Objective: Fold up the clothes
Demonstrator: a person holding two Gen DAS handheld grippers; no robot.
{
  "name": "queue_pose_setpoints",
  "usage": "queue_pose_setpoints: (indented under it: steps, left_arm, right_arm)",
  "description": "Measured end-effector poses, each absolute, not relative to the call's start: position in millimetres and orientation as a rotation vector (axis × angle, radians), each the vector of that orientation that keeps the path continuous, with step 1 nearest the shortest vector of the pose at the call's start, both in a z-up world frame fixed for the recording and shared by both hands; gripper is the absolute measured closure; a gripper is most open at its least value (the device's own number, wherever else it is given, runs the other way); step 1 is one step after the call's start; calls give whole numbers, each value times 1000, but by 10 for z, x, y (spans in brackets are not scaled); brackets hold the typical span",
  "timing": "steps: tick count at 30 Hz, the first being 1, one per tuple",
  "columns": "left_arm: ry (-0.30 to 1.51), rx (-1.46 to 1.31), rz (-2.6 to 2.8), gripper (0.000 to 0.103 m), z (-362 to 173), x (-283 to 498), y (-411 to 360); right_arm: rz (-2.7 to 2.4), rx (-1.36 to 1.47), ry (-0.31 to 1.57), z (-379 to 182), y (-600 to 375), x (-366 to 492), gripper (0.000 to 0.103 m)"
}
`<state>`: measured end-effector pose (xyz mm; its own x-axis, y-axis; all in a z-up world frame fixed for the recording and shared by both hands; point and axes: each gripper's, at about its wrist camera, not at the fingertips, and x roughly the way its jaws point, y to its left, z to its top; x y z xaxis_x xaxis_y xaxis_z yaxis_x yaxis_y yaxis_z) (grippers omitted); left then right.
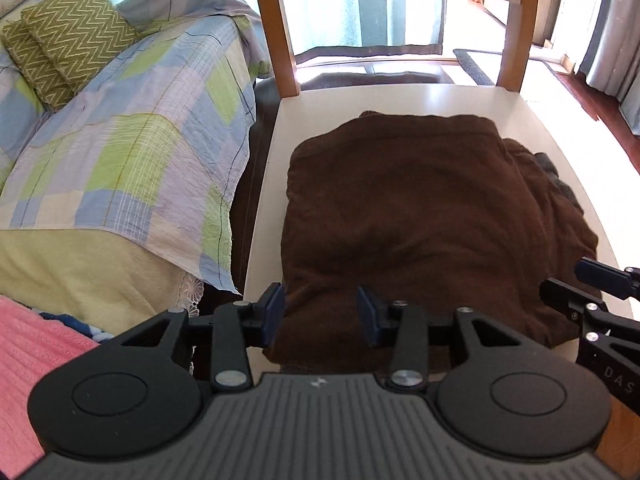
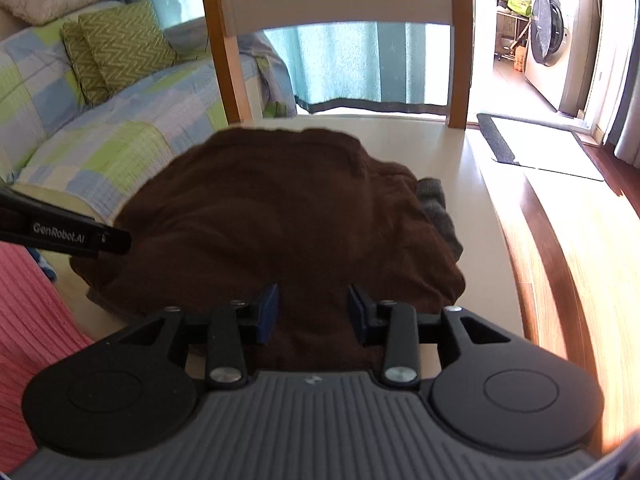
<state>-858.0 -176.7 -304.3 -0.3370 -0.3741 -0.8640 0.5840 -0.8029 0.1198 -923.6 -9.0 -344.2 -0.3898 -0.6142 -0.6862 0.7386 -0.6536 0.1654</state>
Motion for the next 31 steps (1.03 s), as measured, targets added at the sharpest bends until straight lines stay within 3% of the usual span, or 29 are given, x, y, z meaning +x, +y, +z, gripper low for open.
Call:
queue_pose_setpoints:
  steps: [2, 3, 8, 16, 31]
  left_arm:
    - [300, 1294, -2145, 40, -2858, -8503, -1675]
    - [315, 1275, -2132, 40, -2729, -8441, -1608]
    - [392, 1264, -2124, 37, -2286, -8292, -1404]
    - [329, 1270, -2182, 34, -1957, -8257, -1048]
    - [314, 1282, -2231, 30, -1931, -7859, -769]
  right_arm:
    - [-2100, 921, 178, -3218, 38, -9175, 42]
    - [-2104, 914, 164, -3103, 104, -9136, 34]
    - [-2120, 913, 145, -2571, 438, -8867, 17]
    - [-2200, 929, 127, -2296, 947, -8543, 11]
    - [-2301, 913, 147, -2158, 1216, -8035, 6]
